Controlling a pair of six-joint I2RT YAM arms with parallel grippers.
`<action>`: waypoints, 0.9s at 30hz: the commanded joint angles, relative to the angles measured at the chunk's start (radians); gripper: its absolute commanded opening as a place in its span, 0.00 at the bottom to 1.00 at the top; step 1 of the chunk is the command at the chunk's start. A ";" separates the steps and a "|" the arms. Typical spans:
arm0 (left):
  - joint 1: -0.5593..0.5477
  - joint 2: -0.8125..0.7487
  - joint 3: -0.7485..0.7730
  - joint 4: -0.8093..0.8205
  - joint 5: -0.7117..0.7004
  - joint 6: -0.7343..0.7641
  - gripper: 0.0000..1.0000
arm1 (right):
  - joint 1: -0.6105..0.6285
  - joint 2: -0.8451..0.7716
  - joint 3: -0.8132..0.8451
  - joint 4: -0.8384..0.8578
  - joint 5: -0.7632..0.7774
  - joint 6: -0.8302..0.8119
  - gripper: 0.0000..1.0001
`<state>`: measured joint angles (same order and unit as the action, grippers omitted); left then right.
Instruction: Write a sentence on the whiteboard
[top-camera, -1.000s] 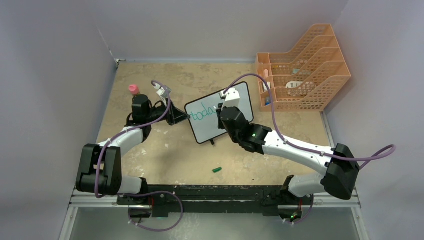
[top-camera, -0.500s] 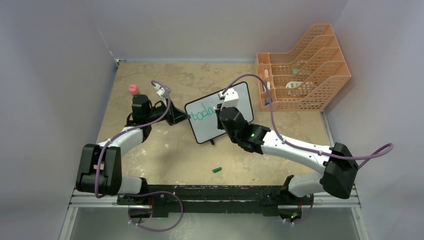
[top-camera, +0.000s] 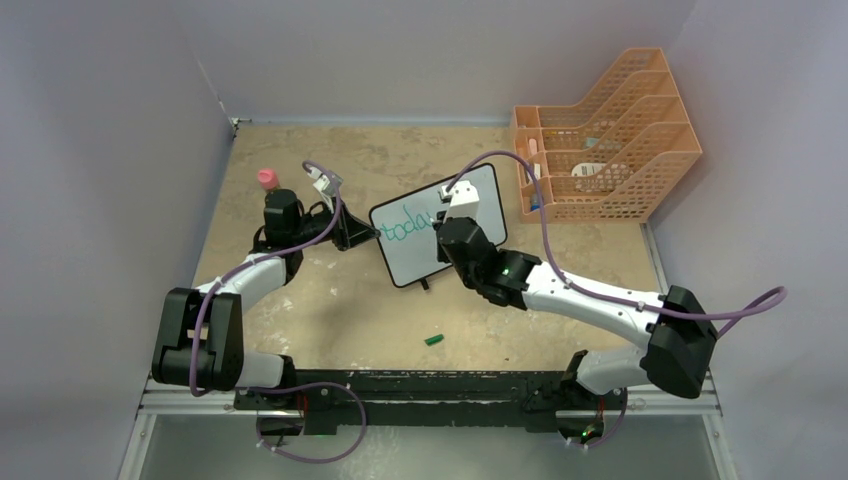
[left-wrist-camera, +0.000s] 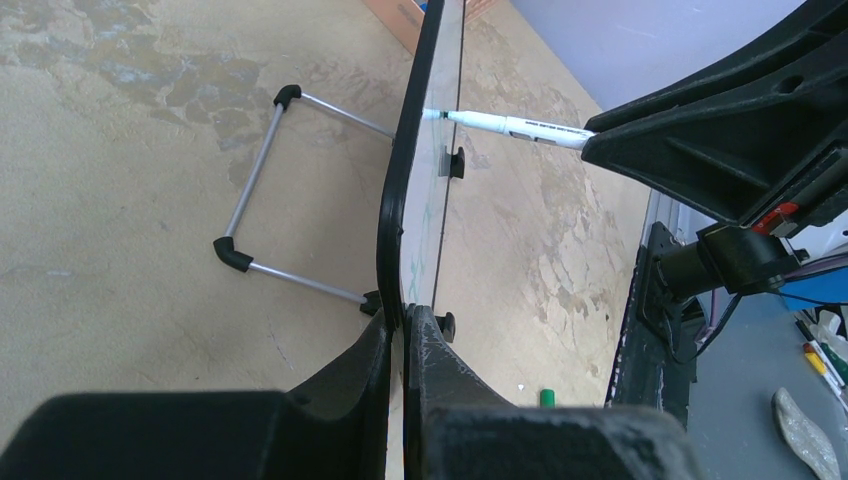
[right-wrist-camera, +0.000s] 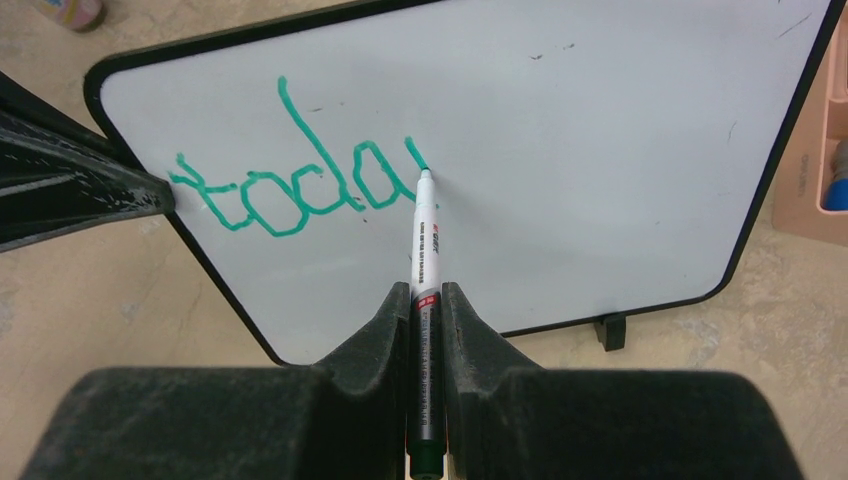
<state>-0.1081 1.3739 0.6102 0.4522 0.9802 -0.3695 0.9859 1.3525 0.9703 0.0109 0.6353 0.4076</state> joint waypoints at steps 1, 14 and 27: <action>-0.012 -0.027 0.028 0.011 0.012 0.050 0.00 | -0.008 -0.034 -0.018 -0.031 0.024 0.031 0.00; -0.012 -0.033 0.029 0.008 0.011 0.050 0.00 | -0.009 -0.065 0.015 -0.027 0.069 0.018 0.00; -0.012 -0.035 0.029 0.008 0.011 0.050 0.00 | -0.026 -0.036 0.059 0.030 0.065 -0.026 0.00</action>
<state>-0.1123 1.3663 0.6102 0.4458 0.9810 -0.3561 0.9661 1.3209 0.9764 -0.0120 0.6689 0.4030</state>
